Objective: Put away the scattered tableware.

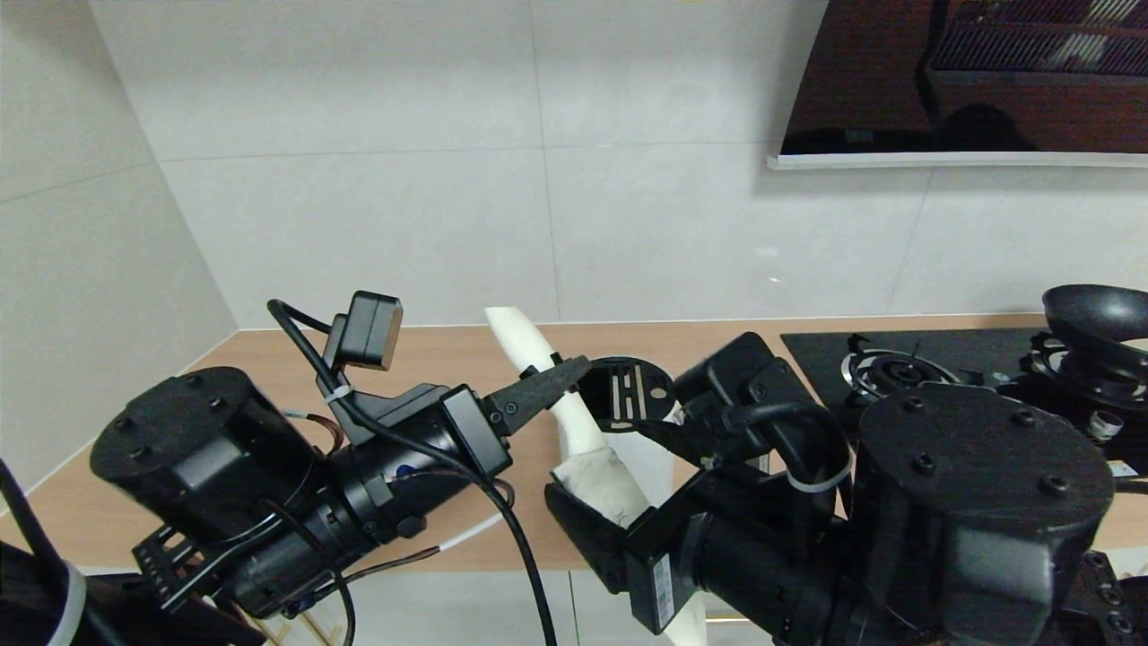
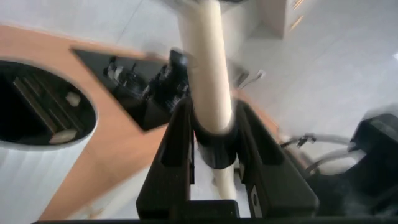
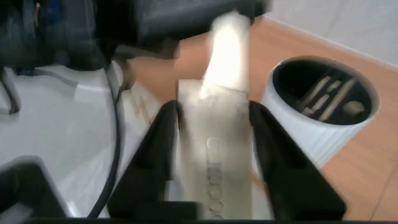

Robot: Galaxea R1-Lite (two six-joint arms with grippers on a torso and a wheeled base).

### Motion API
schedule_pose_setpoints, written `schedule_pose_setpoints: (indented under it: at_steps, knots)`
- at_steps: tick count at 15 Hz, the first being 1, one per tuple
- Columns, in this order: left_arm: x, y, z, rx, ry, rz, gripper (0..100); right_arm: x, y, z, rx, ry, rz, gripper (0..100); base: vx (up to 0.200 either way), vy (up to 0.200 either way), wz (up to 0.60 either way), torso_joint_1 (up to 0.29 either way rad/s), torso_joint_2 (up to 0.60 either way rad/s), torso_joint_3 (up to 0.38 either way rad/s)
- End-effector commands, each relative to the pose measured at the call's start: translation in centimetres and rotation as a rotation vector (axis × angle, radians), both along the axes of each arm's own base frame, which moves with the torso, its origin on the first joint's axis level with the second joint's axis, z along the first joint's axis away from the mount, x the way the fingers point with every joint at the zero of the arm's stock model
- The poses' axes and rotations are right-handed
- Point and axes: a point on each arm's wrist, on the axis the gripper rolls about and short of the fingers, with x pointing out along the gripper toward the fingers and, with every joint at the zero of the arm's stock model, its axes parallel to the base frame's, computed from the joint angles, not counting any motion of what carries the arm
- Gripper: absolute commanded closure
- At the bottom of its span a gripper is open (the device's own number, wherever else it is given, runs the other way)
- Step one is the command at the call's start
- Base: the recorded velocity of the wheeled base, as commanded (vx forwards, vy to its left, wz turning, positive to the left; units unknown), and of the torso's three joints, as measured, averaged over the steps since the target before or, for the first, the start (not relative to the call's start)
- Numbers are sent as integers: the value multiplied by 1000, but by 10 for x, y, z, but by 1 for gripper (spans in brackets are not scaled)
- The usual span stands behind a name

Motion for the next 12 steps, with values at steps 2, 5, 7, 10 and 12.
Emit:
schedule_pose_setpoints:
  at_steps: [2, 5, 7, 10, 12]
  knots:
    - [0, 0, 2, -7, -8, 2, 100, -1, -1, 0, -2, 0, 3, 0, 0, 0, 0, 0, 0, 0]
    - [1, 0, 3, -9, -8, 7, 100, 5, -5, 3, 5, -5, -21, 0, 0, 0, 0, 0, 0, 0]
    - [0, 0, 7, -16, -18, 10, 100, 12, -14, 12, 29, -21, -55, 0, 0, 0, 0, 0, 0, 0]
    - [1, 2, 16, -22, -24, 33, 100, 31, -31, 22, 56, -42, -140, 0, 0, 0, 0, 0, 0, 0]
    - [-2, 8, 42, -49, -41, 91, 100, 40, -42, 29, 72, -56, -188, 0, 0, 0, 0, 0, 0, 0]
